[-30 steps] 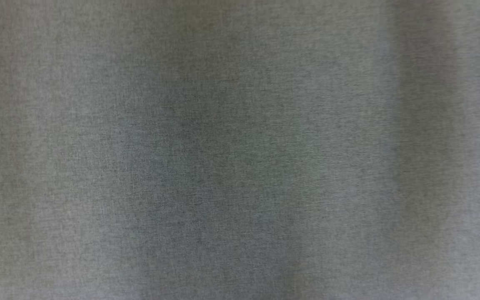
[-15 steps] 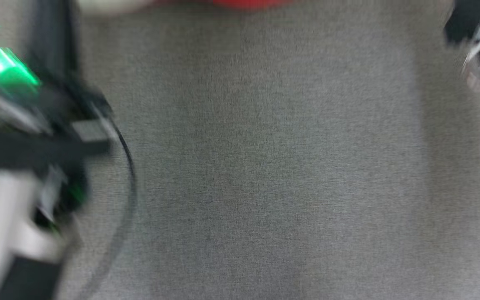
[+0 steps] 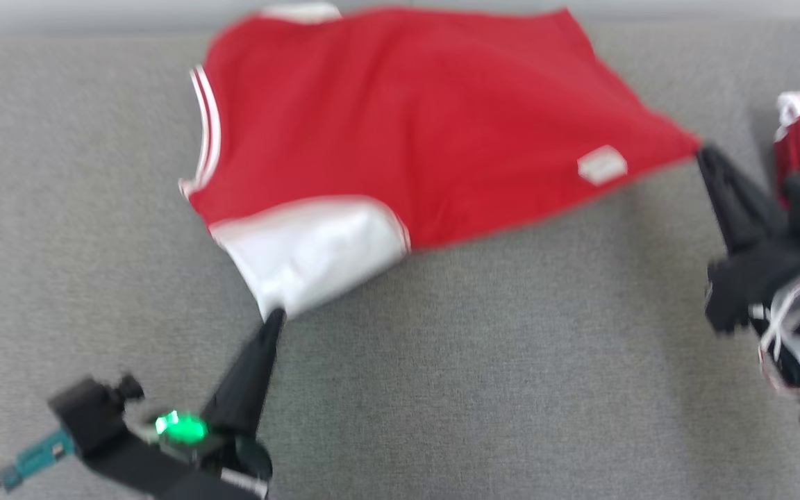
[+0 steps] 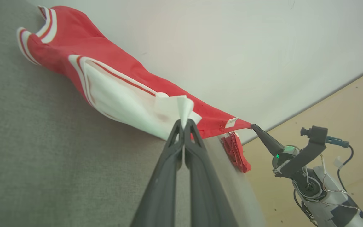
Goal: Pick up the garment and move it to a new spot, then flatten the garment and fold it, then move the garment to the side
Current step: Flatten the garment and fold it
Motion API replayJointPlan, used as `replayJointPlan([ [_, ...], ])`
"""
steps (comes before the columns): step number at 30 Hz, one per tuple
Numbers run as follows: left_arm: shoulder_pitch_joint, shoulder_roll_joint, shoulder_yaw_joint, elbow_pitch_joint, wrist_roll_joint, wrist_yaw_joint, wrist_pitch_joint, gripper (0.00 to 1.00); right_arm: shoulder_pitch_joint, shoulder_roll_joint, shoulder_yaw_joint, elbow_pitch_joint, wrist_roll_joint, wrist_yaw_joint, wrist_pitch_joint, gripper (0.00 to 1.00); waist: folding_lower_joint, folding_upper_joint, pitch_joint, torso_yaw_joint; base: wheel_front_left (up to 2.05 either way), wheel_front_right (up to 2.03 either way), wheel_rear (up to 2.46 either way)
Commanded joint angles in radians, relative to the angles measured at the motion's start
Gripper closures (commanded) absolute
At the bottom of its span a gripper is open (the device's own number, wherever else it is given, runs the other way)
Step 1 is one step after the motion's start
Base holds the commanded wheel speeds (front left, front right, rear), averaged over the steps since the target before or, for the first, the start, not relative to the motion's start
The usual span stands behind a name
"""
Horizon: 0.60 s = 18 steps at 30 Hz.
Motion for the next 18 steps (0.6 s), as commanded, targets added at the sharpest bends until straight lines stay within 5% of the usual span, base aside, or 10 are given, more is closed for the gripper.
replayJointPlan([
  [1, 0.023, 0.009, -0.004, -0.009, -0.01, 0.001, 0.001, 1.0, 0.025, 0.0, -0.004, -0.01, 0.01, -0.002, 0.012, 1.0, 0.0004, 0.0001, -0.085, 0.007, 0.0, 0.0, 0.0],
  [8, 0.169, 0.087, -0.028, -0.066, -0.232, 0.001, 0.071, 1.0, 0.241, -0.012, -0.014, -0.122, 0.107, -0.002, 0.155, 1.0, 0.0004, 0.0001, -0.136, 0.019, 0.0, 0.0, 0.0],
  [18, 0.306, 0.192, -0.059, -0.078, -0.359, 0.001, 0.165, 1.0, 0.445, -0.034, -0.046, -0.214, 0.338, -0.002, 0.358, 1.0, 0.0004, 0.0001, -0.155, 0.02, 0.0, 0.0, 0.0],
])
